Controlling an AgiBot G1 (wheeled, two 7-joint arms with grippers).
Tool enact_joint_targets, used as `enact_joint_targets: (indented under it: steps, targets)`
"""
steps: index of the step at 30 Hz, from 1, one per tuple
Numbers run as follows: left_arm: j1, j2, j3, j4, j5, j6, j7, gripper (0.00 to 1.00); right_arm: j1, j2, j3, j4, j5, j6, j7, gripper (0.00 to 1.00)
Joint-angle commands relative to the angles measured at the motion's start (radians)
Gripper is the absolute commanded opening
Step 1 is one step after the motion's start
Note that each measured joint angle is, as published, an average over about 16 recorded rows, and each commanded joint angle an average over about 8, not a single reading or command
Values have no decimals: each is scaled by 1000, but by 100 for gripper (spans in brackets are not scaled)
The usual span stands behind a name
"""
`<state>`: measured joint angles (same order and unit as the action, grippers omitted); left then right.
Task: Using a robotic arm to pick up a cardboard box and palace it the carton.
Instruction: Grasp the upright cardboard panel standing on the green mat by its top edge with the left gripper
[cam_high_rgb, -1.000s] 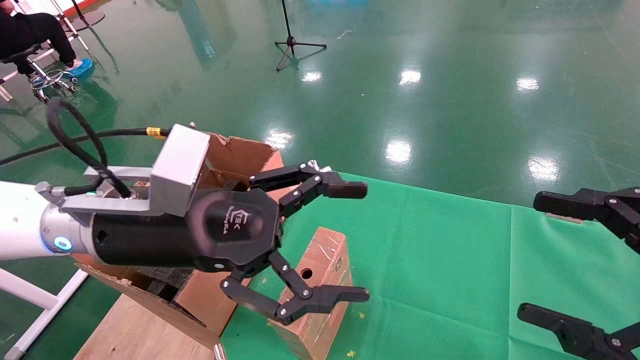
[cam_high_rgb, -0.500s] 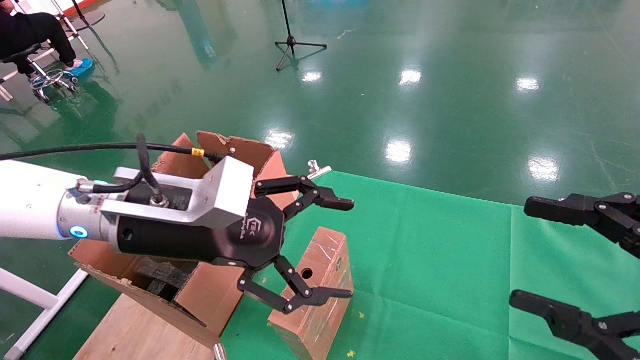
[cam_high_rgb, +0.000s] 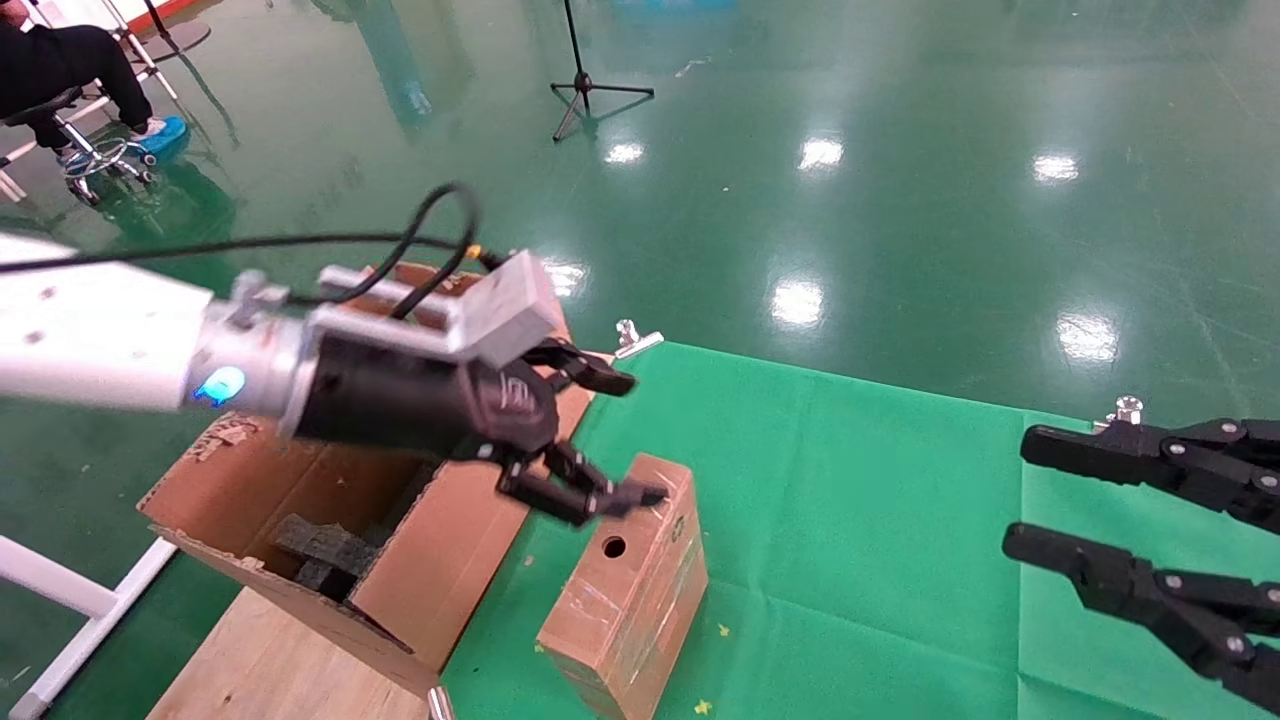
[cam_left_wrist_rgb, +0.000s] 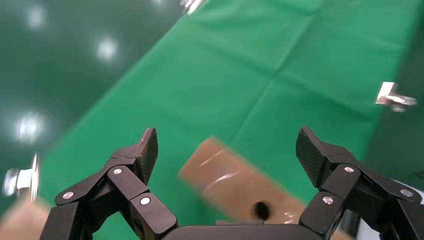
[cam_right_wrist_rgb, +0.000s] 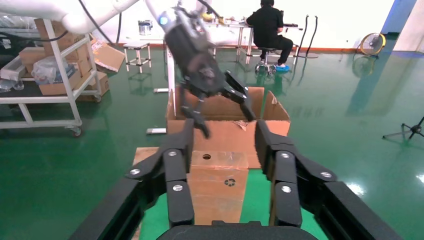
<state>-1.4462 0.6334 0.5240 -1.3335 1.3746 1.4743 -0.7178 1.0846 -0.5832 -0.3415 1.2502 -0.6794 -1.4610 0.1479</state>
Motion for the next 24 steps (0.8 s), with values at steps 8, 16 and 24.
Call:
enact_joint_targets:
  steps: [8,16,24]
  targets:
    - [-224,128,145,3,264,77,-508,100,0,0,0,0,0,0,0,0]
    - [-307,196,288,-6,308,100,-711,100,0,0,0,0,0,0,0,0]
    - [-359,233,436,-15,272,96,-803,100,0,0,0,0,0,0,0,0]
